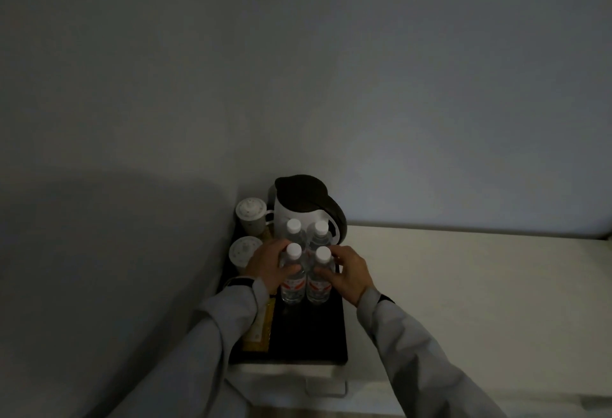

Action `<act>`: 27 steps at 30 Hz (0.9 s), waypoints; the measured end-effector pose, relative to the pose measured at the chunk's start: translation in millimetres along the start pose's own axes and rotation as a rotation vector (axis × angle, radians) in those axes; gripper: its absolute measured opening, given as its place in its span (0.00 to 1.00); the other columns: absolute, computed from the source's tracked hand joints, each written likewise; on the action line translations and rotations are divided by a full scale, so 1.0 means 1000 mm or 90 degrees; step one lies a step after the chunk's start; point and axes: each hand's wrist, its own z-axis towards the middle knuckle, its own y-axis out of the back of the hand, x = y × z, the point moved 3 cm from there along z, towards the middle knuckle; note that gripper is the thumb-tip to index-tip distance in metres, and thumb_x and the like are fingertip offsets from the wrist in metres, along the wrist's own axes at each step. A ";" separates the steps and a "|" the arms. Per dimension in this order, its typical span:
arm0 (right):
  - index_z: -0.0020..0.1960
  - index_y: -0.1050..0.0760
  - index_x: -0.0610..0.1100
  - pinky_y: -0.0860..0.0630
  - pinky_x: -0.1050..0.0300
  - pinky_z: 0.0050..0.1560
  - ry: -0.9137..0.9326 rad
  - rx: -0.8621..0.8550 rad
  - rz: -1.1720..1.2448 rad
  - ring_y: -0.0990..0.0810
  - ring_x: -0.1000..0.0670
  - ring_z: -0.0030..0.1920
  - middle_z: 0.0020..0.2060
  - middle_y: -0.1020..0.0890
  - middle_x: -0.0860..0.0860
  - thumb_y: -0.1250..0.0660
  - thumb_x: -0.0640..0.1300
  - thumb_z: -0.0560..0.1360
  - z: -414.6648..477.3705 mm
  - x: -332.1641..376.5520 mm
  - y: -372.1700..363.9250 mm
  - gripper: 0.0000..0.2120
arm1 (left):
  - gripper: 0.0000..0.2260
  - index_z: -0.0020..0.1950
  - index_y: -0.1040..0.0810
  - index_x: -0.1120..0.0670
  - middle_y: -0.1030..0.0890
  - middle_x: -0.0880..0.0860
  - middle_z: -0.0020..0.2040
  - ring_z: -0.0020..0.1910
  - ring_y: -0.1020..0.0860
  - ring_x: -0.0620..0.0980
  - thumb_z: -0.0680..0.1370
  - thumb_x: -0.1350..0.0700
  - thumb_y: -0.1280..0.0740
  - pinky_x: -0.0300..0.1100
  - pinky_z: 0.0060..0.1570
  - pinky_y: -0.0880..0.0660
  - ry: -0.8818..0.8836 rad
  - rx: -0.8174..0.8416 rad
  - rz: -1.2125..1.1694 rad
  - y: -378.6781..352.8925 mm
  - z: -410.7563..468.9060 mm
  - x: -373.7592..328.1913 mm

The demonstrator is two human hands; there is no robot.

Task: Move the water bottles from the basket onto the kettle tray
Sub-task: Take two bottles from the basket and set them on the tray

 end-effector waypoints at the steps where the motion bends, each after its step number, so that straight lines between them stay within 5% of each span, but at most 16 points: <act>1: 0.58 0.21 0.48 0.23 0.46 0.55 -0.002 0.006 -0.007 0.21 0.42 0.54 0.53 0.19 0.43 0.25 0.50 0.70 0.000 0.000 0.000 0.18 | 0.17 0.54 0.23 0.50 0.26 0.48 0.50 0.51 0.25 0.51 0.69 0.56 0.23 0.45 0.51 0.29 0.001 -0.005 -0.002 -0.001 -0.001 0.001; 27: 0.62 0.22 0.49 0.23 0.42 0.57 -0.042 0.033 -0.002 0.22 0.39 0.55 0.52 0.21 0.41 0.27 0.50 0.72 0.000 0.002 0.000 0.19 | 0.22 0.64 0.24 0.53 0.23 0.57 0.61 0.59 0.25 0.55 0.72 0.54 0.25 0.50 0.60 0.27 0.046 0.024 -0.045 -0.003 0.000 0.008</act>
